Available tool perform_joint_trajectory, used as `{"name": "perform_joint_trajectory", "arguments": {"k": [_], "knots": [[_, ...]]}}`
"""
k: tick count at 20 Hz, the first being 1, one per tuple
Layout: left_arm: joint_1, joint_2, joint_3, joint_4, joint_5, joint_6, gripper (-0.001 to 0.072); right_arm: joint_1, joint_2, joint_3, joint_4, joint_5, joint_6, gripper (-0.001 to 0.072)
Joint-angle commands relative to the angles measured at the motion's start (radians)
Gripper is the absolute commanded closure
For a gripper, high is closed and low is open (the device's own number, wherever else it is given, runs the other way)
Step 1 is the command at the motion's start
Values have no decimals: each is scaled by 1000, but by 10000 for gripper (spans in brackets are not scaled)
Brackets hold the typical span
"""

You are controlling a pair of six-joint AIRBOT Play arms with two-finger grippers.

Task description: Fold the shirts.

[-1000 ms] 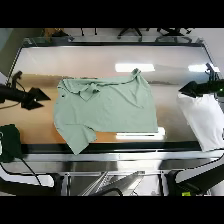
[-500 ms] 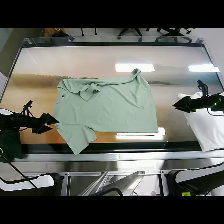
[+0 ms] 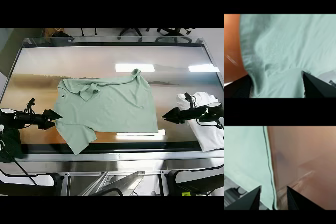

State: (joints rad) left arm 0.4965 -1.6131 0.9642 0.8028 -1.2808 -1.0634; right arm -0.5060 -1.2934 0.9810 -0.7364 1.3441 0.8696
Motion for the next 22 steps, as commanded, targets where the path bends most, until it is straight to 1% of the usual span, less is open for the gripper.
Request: {"name": "perform_joint_trajectory", "arguments": {"k": [1, 2, 3, 4, 5, 6, 7, 11, 15, 22], "knots": [[-24, -81, 39, 7, -64, 16, 25, 35, 3, -51, -9, -5, -9, 352], [-34, -88, 46, 7, -64, 16, 241, 51, 3, -53, -12, -5, -11, 352], [-43, -87, 46, 8, -56, 16, 484, 65, 3, -57, -12, -6, -11, 352], [-49, -87, 46, 8, -54, 16, 610, 78, 3, -63, -23, -8, -10, 352], [-49, -87, 46, 10, -55, 16, 662, 88, 2, -65, -48, -12, -10, 353], [-48, -87, 46, 15, -55, 16, 694, 90, 2, -65, -78, -13, -5, 361], [-43, -87, 46, 16, -57, 16, 694, 87, 2, -65, -93, -13, -2, 426], [-29, -87, 46, 15, -66, 16, 694, 100, 2, -92, -94, -14, 5, 418], [-31, -87, 46, 14, -65, 17, 693, 117, 2, -143, -99, -50, 1, 418], [-31, -87, 46, 14, -70, 17, 694, 80, 43, -131, -102, -53, -2, 419]]}}
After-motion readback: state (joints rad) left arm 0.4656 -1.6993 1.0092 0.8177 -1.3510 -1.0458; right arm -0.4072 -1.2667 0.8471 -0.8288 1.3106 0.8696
